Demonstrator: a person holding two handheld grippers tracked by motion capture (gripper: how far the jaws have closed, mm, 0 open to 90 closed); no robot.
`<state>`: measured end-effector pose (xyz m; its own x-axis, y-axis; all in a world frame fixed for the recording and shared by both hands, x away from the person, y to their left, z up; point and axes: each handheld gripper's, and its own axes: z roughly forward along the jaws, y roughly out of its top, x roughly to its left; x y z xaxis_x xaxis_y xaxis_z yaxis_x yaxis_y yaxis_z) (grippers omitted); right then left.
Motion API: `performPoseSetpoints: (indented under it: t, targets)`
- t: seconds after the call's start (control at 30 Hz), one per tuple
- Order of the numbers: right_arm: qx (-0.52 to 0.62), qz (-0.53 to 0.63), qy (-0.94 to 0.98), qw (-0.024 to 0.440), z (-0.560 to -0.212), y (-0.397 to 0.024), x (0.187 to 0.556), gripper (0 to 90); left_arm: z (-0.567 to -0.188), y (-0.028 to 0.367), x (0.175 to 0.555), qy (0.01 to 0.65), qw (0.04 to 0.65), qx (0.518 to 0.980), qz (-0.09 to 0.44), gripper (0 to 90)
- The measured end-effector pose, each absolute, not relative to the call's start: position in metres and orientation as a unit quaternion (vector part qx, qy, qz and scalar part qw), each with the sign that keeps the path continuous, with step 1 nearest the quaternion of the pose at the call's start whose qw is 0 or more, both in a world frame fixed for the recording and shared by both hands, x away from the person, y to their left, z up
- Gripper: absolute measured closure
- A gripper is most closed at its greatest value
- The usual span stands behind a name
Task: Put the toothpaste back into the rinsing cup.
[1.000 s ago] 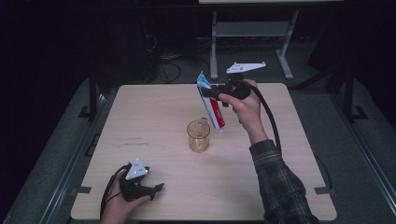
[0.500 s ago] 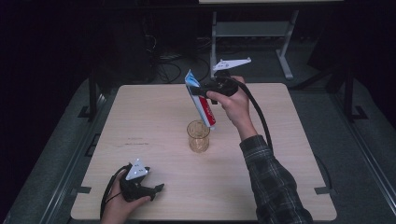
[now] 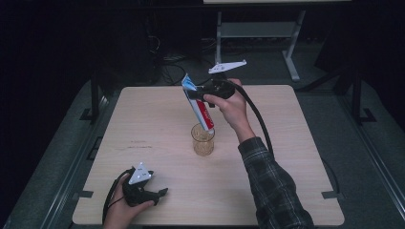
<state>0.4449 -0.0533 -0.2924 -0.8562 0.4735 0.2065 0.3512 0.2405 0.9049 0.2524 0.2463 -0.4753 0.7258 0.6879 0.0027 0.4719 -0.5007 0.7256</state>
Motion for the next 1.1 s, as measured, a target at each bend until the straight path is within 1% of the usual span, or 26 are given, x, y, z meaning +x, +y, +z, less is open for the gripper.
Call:
performPoseSetpoints:
  t: [0.33,0.63,1.1]
  targets:
    - [0.265,0.556,0.786,0.049,-0.301,-0.051,0.448,73.7,-0.475,0.246,0.252,0.339,0.366,0.854,0.147,13.5]
    - [0.270,0.552,0.788,0.038,-0.316,-0.048,0.451,73.7,-0.475,0.247,0.252,0.337,0.365,0.855,0.148,13.5]
    - [0.268,0.548,0.792,0.033,-0.331,-0.048,0.449,73.6,-0.475,0.247,0.252,0.337,0.364,0.856,0.147,13.5]
